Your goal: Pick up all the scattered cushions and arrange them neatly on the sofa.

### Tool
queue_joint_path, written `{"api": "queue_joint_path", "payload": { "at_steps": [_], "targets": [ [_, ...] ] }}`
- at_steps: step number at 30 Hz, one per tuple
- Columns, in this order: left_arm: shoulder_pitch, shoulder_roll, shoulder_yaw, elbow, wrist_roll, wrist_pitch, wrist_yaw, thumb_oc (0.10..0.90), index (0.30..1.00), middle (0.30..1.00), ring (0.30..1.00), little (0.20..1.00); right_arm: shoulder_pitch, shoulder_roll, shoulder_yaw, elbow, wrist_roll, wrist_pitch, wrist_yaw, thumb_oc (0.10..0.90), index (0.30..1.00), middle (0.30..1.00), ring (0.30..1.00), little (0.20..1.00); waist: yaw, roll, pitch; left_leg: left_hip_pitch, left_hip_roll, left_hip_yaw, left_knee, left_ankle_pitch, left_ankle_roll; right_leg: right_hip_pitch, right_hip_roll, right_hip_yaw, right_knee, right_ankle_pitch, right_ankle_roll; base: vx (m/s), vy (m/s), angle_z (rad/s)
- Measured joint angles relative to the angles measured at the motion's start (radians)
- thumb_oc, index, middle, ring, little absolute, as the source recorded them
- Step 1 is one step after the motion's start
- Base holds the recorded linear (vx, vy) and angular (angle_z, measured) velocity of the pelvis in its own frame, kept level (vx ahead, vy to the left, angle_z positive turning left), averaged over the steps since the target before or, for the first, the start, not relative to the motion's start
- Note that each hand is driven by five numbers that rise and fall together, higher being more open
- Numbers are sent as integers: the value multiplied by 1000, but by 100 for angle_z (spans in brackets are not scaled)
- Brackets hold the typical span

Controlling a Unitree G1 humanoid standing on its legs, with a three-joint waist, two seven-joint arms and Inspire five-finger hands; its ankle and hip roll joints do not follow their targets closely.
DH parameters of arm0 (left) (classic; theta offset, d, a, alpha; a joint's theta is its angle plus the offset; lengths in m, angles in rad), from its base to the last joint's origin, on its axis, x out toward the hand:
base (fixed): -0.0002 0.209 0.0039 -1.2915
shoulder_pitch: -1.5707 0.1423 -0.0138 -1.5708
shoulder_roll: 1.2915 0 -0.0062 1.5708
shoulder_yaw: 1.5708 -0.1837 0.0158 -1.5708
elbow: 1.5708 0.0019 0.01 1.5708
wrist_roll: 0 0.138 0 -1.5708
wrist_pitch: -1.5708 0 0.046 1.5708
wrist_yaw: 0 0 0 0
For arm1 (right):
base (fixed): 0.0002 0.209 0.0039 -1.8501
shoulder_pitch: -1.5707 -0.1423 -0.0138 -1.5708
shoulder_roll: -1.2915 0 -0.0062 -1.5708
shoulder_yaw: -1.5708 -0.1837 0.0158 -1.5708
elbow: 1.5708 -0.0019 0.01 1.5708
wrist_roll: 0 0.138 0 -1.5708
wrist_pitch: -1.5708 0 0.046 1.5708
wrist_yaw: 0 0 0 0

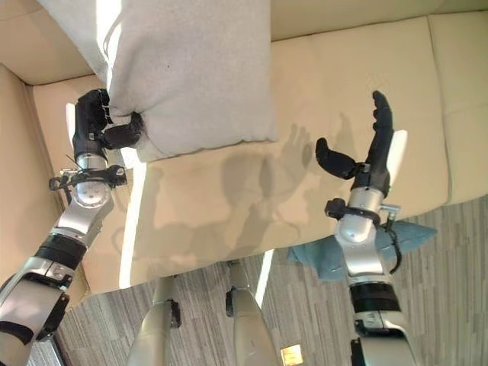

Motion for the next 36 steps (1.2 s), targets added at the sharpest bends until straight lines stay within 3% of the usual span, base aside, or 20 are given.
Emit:
{"api": "queue_joint_path", "payload": {
  "at_steps": [5, 6, 8, 11, 18, 22, 23, 25, 27, 33, 36],
  "targets": [
    [184, -12, 78, -83, 0, 0, -30, 800, 900, 900, 900, 900, 83, 38, -1, -6, 5, 1, 49, 800, 900, 900, 900, 900, 14, -8, 4, 82, 3, 7, 0, -7, -7, 83, 1, -7, -3, -13, 9, 40, -49, -1],
    [268, -70, 163, -172, -1, -6, -38, 800, 900, 900, 900, 900, 134, 39, -6, -42, 6, 2, 55, 800, 900, 900, 900, 900, 23, -8, 4, 111, 5, 6, 0, -15, -12, 112, 3, -9, -4, -19, 8, 67, -39, 2],
    [371, -92, 203, -238, -1, -13, -51, 800, 900, 900, 900, 900, 193, 51, -7, -57, 5, 2, 74, 800, 900, 900, 900, 900, 29, -9, 4, 151, 5, 3, 0, -15, -12, 157, 3, -16, -4, -29, 3, 40, -22, 11],
    [508, -116, 214, -246, -2, -21, -66, 800, 900, 900, 900, 900, 297, 74, -10, -79, 1, 7, 108, 800, 900, 900, 900, 900, 59, -8, 2, 243, 11, 2, 0, -38, -18, 251, 7, -25, -5, -57, 3, 53, -30, 9],
    [731, -157, 225, -243, -3, -5, -148, 800, 900, 900, 900, 900, 414, 148, -21, -63, -3, 34, 192, 800, 900, 900, 900, 900, 98, -9, -20, 319, 15, -13, 0, -54, -22, 340, 13, -42, -5, -77, 3, 39, -47, 9],
    [850, -200, 203, -231, -40, -6, -239, 800, 900, 900, 900, 900, 468, 161, 36, 28, -12, 47, 245, 800, 900, 900, 900, 900, 108, -15, -25, 441, 9, -14, 0, -60, -23, 473, 6, -66, -6, -108, 19, 51, -67, 12],
    [978, -227, 188, -172, -40, -3, -281, 800, 900, 900, 900, 900, 512, 182, 64, 151, -27, 51, 282, 800, 900, 900, 900, 900, 124, -6, -77, 496, 23, -8, -1, -101, -14, 528, 17, -67, -6, -132, 14, 41, -106, 5],
    [1005, -248, 194, -81, -37, -11, -301, 800, 900, 900, 900, 900, 517, 198, 68, 230, -27, 40, 285, 800, 900, 900, 900, 900, 137, -4, -89, 518, 24, -6, -1, -107, -11, 551, 17, -66, -6, -137, 11, 23, -54, -1],
    [1035, -265, 186, 37, -38, 58, -324, 800, 900, 900, 900, 900, 562, 208, 85, 293, -28, 81, 310, 800, 900, 900, 900, 900, 139, -8, -114, 565, 23, -7, -1, -120, -7, 598, 21, -67, -13, -151, 9, 53, -85, 4],
    [1049, -265, 187, 160, 36, 70, -337, 800, 900, 900, 900, 900, 590, 224, 86, 382, -26, 89, 326, 800, 900, 900, 900, 900, 139, -5, -124, 632, 26, -16, -1, -126, 1, 671, 27, -71, -13, -160, 7, 12, -73, 5],
    [998, -266, 187, 267, 60, 62, -341, 800, 900, 900, 900, 900, 577, 224, 102, 461, -18, 81, 326, 800, 900, 900, 900, 900, 137, 13, -153, 636, 29, -36, -1, -124, 0, 685, 35, -85, -13, -163, 2, -118, -49, 18]
  ]
}}
